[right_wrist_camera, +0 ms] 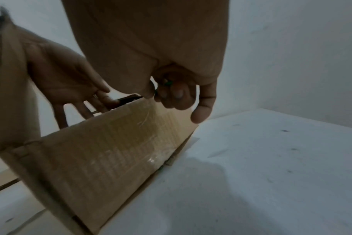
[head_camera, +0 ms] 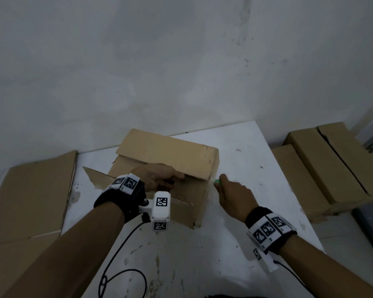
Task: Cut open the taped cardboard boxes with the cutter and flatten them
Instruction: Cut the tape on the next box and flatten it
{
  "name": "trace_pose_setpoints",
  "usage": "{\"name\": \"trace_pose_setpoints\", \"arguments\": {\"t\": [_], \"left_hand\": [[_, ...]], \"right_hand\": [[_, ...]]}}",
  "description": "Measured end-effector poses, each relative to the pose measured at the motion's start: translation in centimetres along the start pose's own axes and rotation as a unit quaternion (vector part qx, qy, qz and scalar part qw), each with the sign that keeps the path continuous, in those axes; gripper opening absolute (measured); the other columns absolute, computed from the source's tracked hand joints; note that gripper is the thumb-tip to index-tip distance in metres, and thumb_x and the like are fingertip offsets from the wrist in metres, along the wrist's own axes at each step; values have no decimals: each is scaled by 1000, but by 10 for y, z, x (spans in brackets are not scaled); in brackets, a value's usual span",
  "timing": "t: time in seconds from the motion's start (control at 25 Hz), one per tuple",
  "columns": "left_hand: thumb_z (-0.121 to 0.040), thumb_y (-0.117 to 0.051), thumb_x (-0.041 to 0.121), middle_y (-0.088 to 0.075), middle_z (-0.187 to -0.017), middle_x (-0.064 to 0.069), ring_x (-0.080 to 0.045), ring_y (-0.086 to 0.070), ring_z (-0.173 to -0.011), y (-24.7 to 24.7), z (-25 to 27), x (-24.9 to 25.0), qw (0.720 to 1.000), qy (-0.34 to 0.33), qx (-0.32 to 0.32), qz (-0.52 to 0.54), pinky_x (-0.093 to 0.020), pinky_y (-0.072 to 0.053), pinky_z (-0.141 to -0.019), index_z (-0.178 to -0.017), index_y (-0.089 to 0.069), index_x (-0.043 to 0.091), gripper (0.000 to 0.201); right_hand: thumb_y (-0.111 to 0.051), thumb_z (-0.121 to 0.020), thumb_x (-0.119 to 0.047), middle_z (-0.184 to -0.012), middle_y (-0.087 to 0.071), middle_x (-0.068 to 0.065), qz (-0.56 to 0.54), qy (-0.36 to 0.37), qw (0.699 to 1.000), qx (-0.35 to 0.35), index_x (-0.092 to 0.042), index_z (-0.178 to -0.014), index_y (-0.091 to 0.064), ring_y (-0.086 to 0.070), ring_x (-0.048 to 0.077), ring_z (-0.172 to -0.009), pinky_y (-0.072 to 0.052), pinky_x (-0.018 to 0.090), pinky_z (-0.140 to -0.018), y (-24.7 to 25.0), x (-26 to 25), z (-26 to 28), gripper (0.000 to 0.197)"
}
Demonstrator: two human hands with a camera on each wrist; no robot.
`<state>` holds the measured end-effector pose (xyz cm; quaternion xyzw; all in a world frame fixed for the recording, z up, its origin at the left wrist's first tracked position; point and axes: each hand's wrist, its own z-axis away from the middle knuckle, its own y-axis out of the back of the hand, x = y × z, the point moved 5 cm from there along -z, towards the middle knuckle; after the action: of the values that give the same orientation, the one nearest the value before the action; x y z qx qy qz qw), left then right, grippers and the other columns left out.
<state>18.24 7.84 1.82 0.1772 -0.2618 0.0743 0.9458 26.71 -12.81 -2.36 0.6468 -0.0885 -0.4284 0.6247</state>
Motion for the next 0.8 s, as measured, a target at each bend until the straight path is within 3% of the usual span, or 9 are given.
{"name": "trace_pose_setpoints", "arguments": {"t": [0.08, 0.2, 0.32, 0.44, 0.56, 0.68, 0.8], "left_hand": [[-90, -72, 20, -66, -121, -10, -31, -60, -114, 1, 1, 6, 1000, -20, 8, 17, -46, -52, -99, -118, -64, 13, 30], [-93, -68, 17, -66, -120, -7, -30, -59, -115, -3, 7, 15, 999, -34, -4, -5, -42, -52, -95, -113, -69, 19, 20], [-95, -60, 5, -67, -121, -4, -25, -60, -113, -1, 9, 22, 997, -81, -16, 4, -42, -50, -90, -129, -62, 34, 45], [-95, -51, -3, -57, -132, 2, -19, -52, -116, 12, 17, 28, 987, -160, 28, 3, -43, -40, -99, -145, -46, 43, 68], [-92, -45, -10, -45, -149, -6, -15, -46, -118, 30, 22, 30, 973, -213, 79, -34, -21, -46, -75, -151, -38, 38, 76], [-93, -43, -8, -43, -151, -5, -6, -52, -93, 49, 25, 28, 963, -232, 111, -82, -22, -45, -73, -152, -34, 41, 77], [-96, -42, -4, -43, -149, 1, 1, -42, -73, 54, 26, 26, 959, -232, 107, -122, -21, -40, -67, -152, -35, 40, 71]], "right_hand": [[-28, -107, -39, -81, -60, 8, -19, -24, 999, 12, -19, -97, -32, -51, 31, -65, -31, 35, -57, 9, 16, -5, 23], [-31, -107, -37, -68, -47, -1, -37, -37, 998, 16, -15, -94, -32, -49, 31, -62, -32, 36, -55, 20, 32, -12, 25], [-34, -106, -38, -67, -50, 5, -147, -63, 986, 50, -13, -88, -36, -50, 30, -61, -33, 36, -55, 27, 38, -14, 31], [-37, -105, -41, -70, -51, 7, -290, -112, 949, 51, -9, -84, -38, -48, 24, -65, -36, 34, -60, 24, 35, -14, 38], [-37, -102, -38, -72, -51, 6, -351, -156, 923, 26, -6, -86, -41, -46, 21, -66, -43, 35, -65, 14, 38, -12, 35], [-40, -103, -31, -76, -56, 10, -318, -173, 932, 3, -1, -95, -45, -51, 24, -68, -48, 38, -67, 2, 55, -12, 32], [-40, -105, -27, -81, -57, 11, -259, -186, 948, -20, -2, -96, -44, -54, 28, -72, -48, 39, -70, -10, 74, -14, 27]]}}
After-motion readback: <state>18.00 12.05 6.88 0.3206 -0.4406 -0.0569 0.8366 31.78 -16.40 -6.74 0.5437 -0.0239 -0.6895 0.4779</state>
